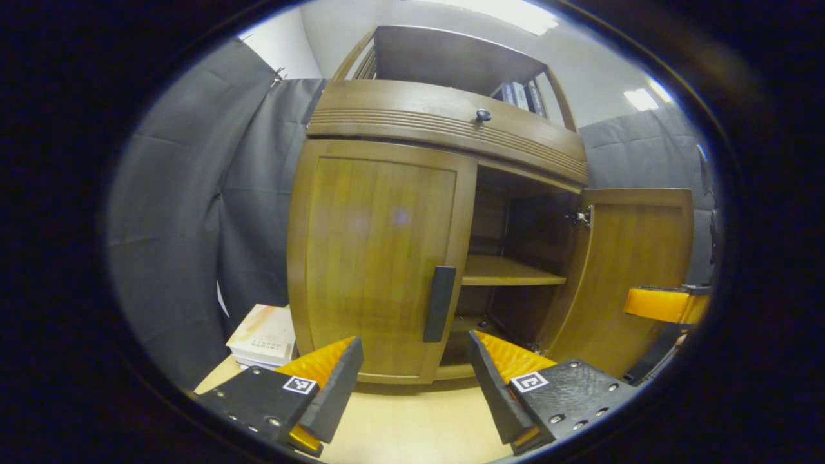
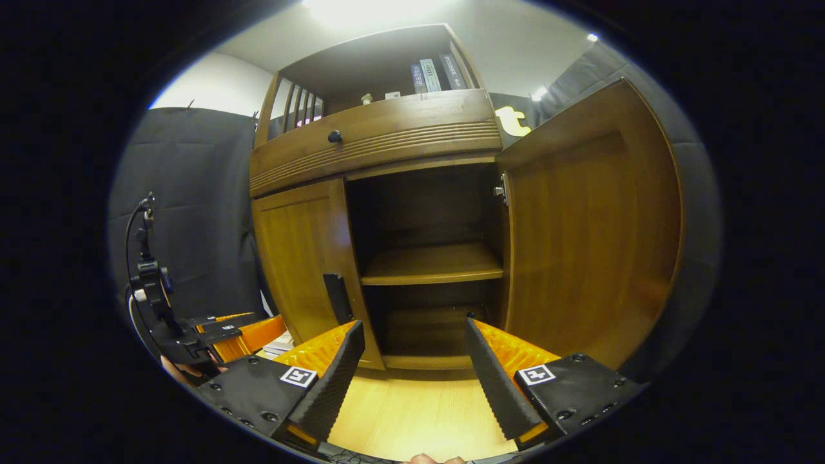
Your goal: Open the right door of the double-door shoe cabinet with the right hand, and open the left door with the left hand.
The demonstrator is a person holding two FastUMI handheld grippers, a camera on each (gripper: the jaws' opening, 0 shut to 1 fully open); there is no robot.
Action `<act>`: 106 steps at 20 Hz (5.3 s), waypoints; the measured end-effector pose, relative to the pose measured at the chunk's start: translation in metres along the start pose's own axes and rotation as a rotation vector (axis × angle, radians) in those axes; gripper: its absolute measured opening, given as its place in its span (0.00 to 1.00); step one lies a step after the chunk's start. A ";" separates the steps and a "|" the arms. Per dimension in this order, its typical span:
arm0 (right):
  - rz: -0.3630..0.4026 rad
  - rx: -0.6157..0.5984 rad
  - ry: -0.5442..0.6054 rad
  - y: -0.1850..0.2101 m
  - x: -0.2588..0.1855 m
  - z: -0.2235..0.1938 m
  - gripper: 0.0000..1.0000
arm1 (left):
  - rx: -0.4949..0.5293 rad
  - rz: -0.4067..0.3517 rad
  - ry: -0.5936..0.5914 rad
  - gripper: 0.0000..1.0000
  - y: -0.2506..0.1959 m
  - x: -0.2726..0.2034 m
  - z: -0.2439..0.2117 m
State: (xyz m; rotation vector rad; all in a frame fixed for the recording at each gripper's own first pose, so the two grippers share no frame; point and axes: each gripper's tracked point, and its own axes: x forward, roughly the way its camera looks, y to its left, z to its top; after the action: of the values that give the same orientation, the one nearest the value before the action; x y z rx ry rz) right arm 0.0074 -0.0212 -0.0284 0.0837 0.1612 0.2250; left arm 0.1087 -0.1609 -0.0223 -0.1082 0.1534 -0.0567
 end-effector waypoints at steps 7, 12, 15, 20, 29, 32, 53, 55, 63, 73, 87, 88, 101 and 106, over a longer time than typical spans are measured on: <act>-0.054 -0.080 0.015 -0.025 0.024 -0.010 0.92 | 0.038 0.001 -0.017 0.95 -0.020 0.062 0.019; -0.043 -0.111 0.003 -0.026 0.037 -0.010 0.93 | 0.067 0.022 -0.007 0.95 -0.028 0.110 0.019; -0.038 -0.117 -0.003 -0.027 0.046 -0.007 0.93 | 0.068 0.028 0.017 0.87 -0.029 0.133 0.011; -0.045 -0.113 0.003 -0.035 0.054 -0.010 0.93 | 0.058 0.037 0.034 0.67 -0.027 0.154 0.001; -0.046 -0.090 0.013 -0.036 0.066 -0.009 0.94 | 0.075 0.050 0.036 0.17 -0.031 0.166 -0.009; -0.051 -0.088 0.015 -0.033 0.065 -0.010 0.94 | 0.075 0.031 0.039 0.07 -0.033 0.159 -0.009; -0.212 -0.045 -0.027 -0.032 0.005 -0.011 0.93 | 0.051 -0.042 -0.021 0.07 -0.009 0.051 -0.016; -0.221 -0.047 -0.032 -0.029 -0.002 -0.013 0.93 | 0.051 -0.038 -0.030 0.07 -0.002 0.039 -0.015; -0.183 -0.045 -0.011 -0.001 -0.028 -0.026 0.93 | 0.036 0.005 -0.051 0.07 0.034 -0.014 -0.018; -0.147 -0.033 -0.002 0.021 -0.037 -0.033 0.93 | 0.027 0.003 -0.101 0.07 0.100 -0.069 -0.015; -0.134 -0.033 0.013 0.029 -0.033 -0.030 0.92 | 0.070 -0.065 -0.126 0.05 0.219 -0.097 -0.008; -0.133 -0.040 0.014 0.029 -0.033 -0.029 0.92 | 0.073 -0.063 -0.125 0.05 0.227 -0.097 -0.007; -0.193 -0.052 0.010 0.026 -0.033 -0.027 0.92 | 0.107 -0.117 -0.090 0.04 0.252 -0.088 -0.011; -0.237 -0.047 0.024 0.023 -0.029 -0.027 0.92 | 0.065 -0.103 -0.088 0.05 0.257 -0.105 -0.009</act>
State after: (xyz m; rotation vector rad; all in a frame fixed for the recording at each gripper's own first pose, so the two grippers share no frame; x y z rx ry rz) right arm -0.0301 -0.0039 -0.0488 0.0143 0.1880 -0.0069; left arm 0.0161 0.1003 -0.0439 -0.0536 0.0577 -0.1591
